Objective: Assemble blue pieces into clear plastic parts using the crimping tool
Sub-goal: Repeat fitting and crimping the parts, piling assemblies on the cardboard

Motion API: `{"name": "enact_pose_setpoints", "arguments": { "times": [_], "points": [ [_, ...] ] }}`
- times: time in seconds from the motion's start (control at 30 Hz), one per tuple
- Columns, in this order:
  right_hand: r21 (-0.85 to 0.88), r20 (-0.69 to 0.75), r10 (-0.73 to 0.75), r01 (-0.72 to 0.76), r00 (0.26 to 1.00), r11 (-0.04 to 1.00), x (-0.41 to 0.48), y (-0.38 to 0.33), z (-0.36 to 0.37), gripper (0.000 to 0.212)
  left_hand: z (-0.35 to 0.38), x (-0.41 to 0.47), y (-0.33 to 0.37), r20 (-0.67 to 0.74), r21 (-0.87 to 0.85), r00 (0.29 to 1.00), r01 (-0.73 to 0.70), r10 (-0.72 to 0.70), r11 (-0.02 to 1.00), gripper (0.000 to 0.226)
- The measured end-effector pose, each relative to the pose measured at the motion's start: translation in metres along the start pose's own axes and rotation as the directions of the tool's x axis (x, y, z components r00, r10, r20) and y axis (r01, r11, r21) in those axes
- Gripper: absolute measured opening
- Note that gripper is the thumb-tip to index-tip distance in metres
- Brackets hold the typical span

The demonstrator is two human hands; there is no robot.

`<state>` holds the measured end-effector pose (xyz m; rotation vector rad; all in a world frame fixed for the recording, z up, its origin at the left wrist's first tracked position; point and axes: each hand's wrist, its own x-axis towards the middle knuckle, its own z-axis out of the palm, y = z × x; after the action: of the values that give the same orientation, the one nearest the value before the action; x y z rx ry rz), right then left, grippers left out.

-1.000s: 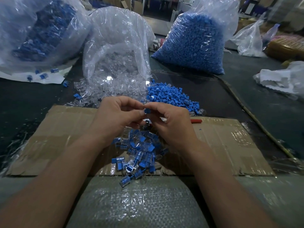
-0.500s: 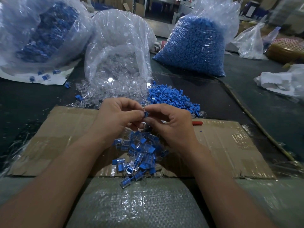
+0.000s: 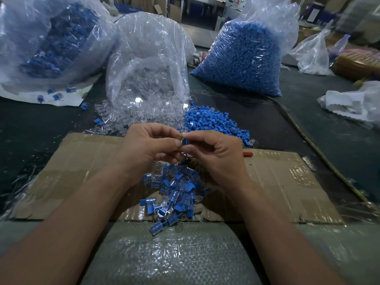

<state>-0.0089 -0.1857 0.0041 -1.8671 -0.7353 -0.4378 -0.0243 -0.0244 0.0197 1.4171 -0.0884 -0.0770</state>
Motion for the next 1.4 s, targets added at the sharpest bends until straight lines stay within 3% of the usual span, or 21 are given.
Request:
{"name": "enact_pose_setpoints", "arguments": {
  "times": [0.3, 0.87, 1.0, 1.13, 1.2, 1.3, 1.4],
  "points": [
    [-0.159, 0.033, -0.092, 0.096, 0.995, 0.983, 0.001, 0.003, -0.003, 0.023, -0.001, 0.001, -0.001, 0.033, -0.016, 0.998, 0.059, -0.058, 0.998, 0.02],
    [-0.234, 0.084, -0.111, 0.128, 0.99, 0.964, 0.0, -0.005, -0.002, 0.022, -0.004, 0.001, -0.005, 0.035, 0.071, 0.999, 0.023, -0.026, 0.997, 0.014],
    [-0.298, 0.054, 0.054, -0.036, 0.997, 0.954, 0.004, -0.006, -0.013, 0.032, -0.006, 0.002, -0.005, 0.018, -0.013, 1.0, 0.021, -0.021, 1.0, 0.015],
    [-0.409, -0.015, 0.319, -0.297, 0.948, 0.863, 0.006, 0.004, -0.041, 0.028, -0.009, 0.003, -0.007, -0.025, -0.03, 1.0, -0.009, 0.008, 1.0, 0.013],
    [-0.428, 0.01, 0.455, -0.408, 0.89, 0.807, 0.006, 0.008, -0.053, 0.028, -0.01, 0.004, -0.008, -0.035, -0.026, 0.999, -0.017, 0.016, 1.0, 0.012],
    [-0.438, 0.164, 0.641, -0.527, 0.75, 0.728, 0.005, 0.009, -0.063, 0.035, -0.011, 0.006, -0.008, -0.048, -0.034, 0.999, -0.021, 0.019, 0.999, 0.012],
    [-0.543, 0.298, 0.7, -0.488, 0.649, 0.683, 0.004, 0.008, -0.062, 0.053, -0.012, 0.006, -0.009, -0.057, -0.026, 0.998, -0.032, 0.031, 0.999, 0.012]
  ]
}}
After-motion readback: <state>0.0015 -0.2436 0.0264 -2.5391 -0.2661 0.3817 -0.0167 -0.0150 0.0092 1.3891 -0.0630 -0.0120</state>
